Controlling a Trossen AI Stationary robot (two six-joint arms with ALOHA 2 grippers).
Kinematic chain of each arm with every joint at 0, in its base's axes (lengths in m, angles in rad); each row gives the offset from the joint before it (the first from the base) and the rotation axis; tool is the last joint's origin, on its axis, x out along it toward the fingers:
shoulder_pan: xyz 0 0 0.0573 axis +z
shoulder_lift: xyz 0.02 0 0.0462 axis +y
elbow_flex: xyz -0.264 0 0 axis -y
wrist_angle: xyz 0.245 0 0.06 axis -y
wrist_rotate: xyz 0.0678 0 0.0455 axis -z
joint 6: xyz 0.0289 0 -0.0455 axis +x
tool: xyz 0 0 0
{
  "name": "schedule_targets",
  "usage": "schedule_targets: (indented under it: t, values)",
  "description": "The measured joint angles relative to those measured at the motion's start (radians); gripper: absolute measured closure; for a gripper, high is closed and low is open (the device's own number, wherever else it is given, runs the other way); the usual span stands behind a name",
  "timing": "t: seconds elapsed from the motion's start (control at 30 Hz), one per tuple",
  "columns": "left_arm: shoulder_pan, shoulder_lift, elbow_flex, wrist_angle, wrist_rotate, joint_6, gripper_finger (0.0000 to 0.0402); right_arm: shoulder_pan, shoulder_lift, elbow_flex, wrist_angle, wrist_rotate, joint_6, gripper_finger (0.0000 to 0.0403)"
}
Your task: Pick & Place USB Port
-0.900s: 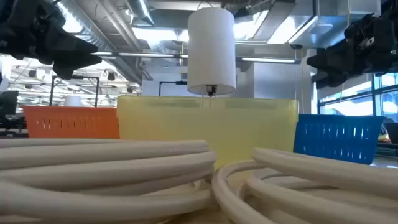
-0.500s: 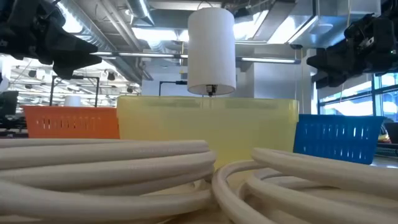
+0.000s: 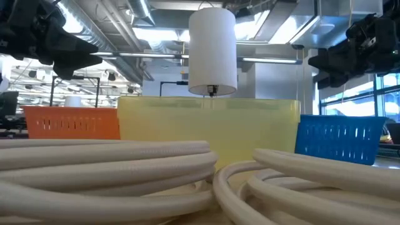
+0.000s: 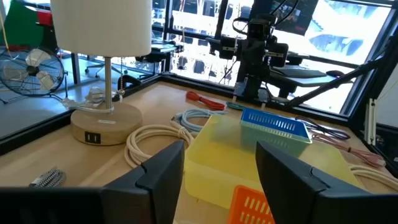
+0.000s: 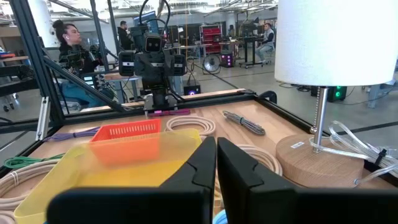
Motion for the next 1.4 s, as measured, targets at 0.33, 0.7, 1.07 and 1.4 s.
schedule_targets:
  t: [0.33, 0.7, 1.07, 1.4]
  values:
    - [0.0, 0.0, 0.0, 0.0, 0.0, 0.0, 0.0209, 0.0, 0.0, 0.0, 0.0, 0.0, 0.0, 0.0384]
    - [0.0, 0.0, 0.0, 0.0, 0.0, 0.0, 0.0212, 0.0, 0.0, 0.0, 0.017, 0.0, -0.183, 0.0384]
    - [0.0, 0.0, -0.001, 0.013, -0.051, 0.001, 0.0208, 0.0, 0.0, 0.0, 0.295, 0.0, -0.133, 0.0384]
    - [0.002, 0.0, -0.002, 0.238, -0.308, 0.145, 0.0212, 0.0, 0.034, 0.0, 0.332, 0.089, -0.028, 0.0384]
